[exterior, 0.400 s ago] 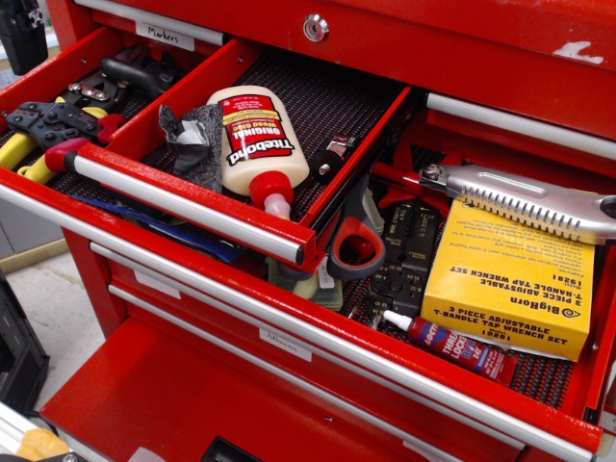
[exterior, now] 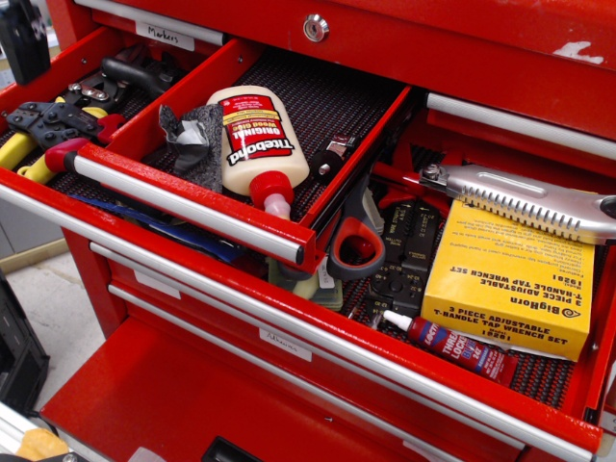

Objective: Pick up box cutter and put into drawer

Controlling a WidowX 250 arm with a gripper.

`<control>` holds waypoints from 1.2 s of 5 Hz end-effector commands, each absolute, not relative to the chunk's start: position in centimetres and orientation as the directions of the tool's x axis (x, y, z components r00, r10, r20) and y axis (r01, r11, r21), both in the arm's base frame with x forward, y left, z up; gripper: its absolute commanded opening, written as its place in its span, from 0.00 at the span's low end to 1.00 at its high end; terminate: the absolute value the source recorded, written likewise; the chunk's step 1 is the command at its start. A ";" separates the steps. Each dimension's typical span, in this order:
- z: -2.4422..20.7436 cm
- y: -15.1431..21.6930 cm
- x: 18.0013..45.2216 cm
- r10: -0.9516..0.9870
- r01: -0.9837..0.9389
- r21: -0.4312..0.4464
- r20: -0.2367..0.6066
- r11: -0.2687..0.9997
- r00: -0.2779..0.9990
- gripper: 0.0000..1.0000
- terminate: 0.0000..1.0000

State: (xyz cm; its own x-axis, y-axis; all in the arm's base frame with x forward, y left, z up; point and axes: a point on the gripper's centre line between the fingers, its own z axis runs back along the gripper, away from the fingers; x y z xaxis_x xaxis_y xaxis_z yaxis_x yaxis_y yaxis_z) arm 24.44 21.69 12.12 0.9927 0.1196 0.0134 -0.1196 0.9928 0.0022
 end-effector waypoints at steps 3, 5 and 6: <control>17.2 3.7 26.7 0.865 -0.859 -0.100 0.066 0.502 0.497 1.00 0.00; 16.4 -5.7 32.3 0.935 -0.906 -0.279 -0.068 0.318 0.349 1.00 0.00; 15.6 -11.0 33.2 0.904 -0.878 -0.265 -0.050 0.399 0.425 1.00 0.00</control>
State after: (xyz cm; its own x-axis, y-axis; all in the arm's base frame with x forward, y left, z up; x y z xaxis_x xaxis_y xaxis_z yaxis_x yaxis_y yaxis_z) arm 31.67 -12.31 13.16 0.4614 0.8858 -0.0493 -0.8727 0.4432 -0.2050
